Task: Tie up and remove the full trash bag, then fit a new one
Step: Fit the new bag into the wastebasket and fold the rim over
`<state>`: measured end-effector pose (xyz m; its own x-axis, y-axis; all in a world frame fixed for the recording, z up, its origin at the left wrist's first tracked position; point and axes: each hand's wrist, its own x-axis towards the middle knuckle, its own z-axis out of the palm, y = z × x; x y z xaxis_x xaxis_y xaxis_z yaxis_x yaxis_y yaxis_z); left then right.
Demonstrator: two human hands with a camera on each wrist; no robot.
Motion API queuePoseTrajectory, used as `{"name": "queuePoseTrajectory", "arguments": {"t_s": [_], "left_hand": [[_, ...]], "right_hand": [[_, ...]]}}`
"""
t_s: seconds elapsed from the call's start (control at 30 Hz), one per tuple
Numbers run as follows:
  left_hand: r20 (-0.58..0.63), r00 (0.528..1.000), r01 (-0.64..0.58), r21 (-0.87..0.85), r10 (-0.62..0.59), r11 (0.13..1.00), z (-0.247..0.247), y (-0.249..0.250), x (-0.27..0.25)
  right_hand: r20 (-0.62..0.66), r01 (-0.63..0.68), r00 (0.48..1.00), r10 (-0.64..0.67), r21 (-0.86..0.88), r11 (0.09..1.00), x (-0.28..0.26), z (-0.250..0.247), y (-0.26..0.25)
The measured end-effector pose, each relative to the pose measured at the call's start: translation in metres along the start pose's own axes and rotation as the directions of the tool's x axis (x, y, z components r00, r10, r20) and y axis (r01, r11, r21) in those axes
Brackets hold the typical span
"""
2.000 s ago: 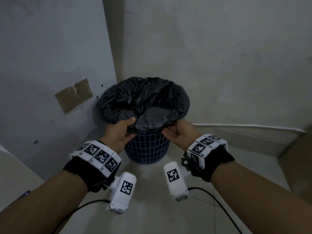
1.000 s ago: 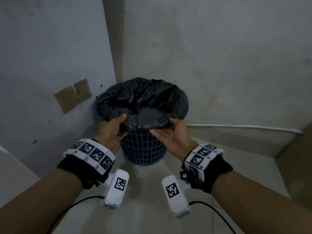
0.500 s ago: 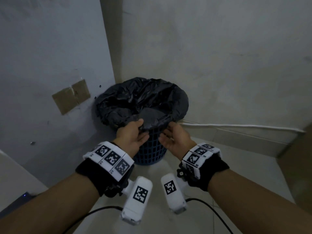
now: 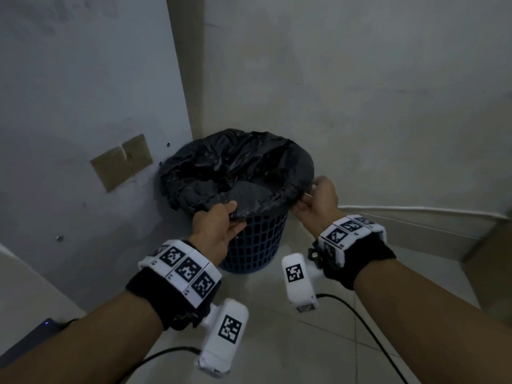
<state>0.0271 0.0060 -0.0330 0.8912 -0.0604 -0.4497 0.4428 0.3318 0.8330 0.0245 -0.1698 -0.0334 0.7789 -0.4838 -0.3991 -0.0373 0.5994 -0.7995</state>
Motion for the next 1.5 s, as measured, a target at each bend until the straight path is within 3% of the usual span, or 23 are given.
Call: {"name": "queuePoseTrajectory", "arguments": {"t_s": [0.23,0.43,0.73,0.93,1.1,1.2,1.27,1.37,1.5], "left_hand": [[0.036,0.999,0.015,-0.001,-0.015,1.000,-0.001,0.002,0.001],[0.033,0.999,-0.007,0.004,0.007,1.000,-0.003,0.002,0.005],[0.025,0.999,-0.025,0.003,0.025,1.000,-0.004,0.001,0.008],[0.009,1.000,-0.028,0.022,0.028,0.999,-0.005,0.002,0.006],[0.024,0.999,-0.023,0.019,0.023,1.000,-0.005,0.003,0.003],[0.033,0.999,-0.028,0.025,0.027,0.999,-0.007,0.003,0.003],[0.037,0.999,-0.036,0.032,0.035,0.999,-0.007,0.003,0.002],[0.036,0.998,-0.051,0.041,0.049,0.998,-0.008,0.003,0.002],[0.050,0.997,-0.070,0.063,0.067,0.996,-0.008,0.001,0.002]], "right_hand": [[0.079,-0.082,0.993,0.090,-0.095,0.992,0.001,0.005,-0.018],[0.153,-0.108,0.984,0.093,0.092,0.990,0.008,-0.005,-0.008],[0.002,-0.113,0.994,0.113,0.076,0.991,0.029,-0.003,-0.011],[-0.074,-0.074,0.995,0.071,-0.040,0.997,0.061,-0.003,-0.002],[-0.043,0.003,0.999,-0.007,-0.103,0.995,0.049,0.001,-0.008],[-0.098,0.046,0.994,-0.057,-0.109,0.993,0.040,0.001,-0.017],[-0.048,0.055,0.997,-0.068,-0.237,0.970,0.036,0.007,-0.023],[-0.079,0.042,0.993,-0.086,-0.447,0.893,0.041,0.013,-0.031],[-0.046,0.015,0.998,-0.052,-0.590,0.808,0.049,0.020,-0.044]]}}
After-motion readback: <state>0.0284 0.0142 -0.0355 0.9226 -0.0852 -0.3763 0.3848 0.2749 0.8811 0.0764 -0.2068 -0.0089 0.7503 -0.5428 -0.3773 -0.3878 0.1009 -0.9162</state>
